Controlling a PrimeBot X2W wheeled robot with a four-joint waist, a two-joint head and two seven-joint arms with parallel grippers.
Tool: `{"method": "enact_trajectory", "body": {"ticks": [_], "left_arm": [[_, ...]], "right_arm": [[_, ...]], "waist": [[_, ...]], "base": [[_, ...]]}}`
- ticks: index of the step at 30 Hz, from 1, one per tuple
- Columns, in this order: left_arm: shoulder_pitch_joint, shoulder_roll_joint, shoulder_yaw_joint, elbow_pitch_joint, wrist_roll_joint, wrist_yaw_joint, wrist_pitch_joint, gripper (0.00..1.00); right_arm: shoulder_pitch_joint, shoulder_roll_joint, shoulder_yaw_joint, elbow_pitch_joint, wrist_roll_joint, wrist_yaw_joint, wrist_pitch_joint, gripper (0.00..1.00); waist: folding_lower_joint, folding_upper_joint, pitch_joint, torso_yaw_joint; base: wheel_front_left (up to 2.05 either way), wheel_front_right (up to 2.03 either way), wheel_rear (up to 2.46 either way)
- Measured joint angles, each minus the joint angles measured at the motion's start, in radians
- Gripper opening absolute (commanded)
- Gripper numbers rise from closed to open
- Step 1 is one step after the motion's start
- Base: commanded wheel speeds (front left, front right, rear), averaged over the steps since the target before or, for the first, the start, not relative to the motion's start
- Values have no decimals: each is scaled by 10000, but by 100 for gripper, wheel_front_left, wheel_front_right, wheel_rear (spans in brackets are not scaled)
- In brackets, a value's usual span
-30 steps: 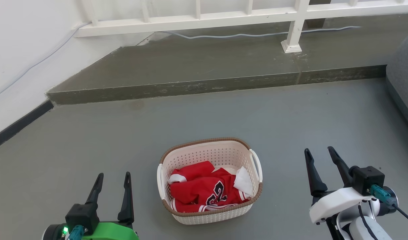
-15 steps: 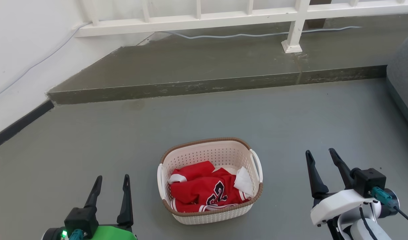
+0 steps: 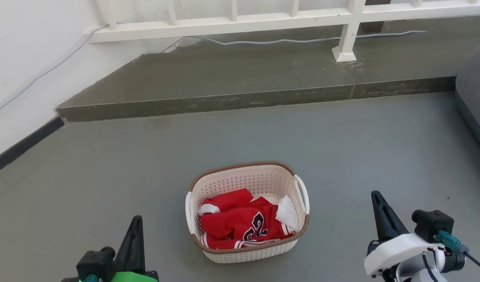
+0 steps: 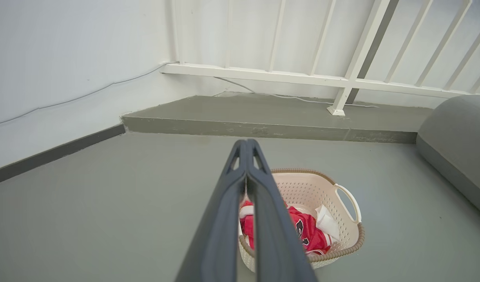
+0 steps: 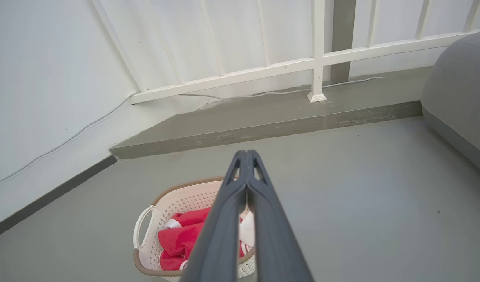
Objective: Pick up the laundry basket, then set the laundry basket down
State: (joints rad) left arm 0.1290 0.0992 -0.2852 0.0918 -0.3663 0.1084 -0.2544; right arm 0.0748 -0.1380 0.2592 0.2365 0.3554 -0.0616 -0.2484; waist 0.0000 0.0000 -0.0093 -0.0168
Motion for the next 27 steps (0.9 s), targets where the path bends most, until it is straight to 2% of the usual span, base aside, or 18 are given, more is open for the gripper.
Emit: {"method": "enact_trajectory", "body": {"ticks": [13, 27], "left_arm": [[-1, -104, 301, -58, -1879, -247, 270, 0], [-32, -121, 704, 25, -3568, -468, 706, 0]], "right_arm": [[-24, 119, -385, -54, 1902, 211, 395, 0], [-85, 245, -884, -56, 3453, 435, 853, 0]], "waist": [[0, 0, 24, 19], [0, 0, 45, 38]], "base": [[0, 0, 0], [0, 0, 0]]}}
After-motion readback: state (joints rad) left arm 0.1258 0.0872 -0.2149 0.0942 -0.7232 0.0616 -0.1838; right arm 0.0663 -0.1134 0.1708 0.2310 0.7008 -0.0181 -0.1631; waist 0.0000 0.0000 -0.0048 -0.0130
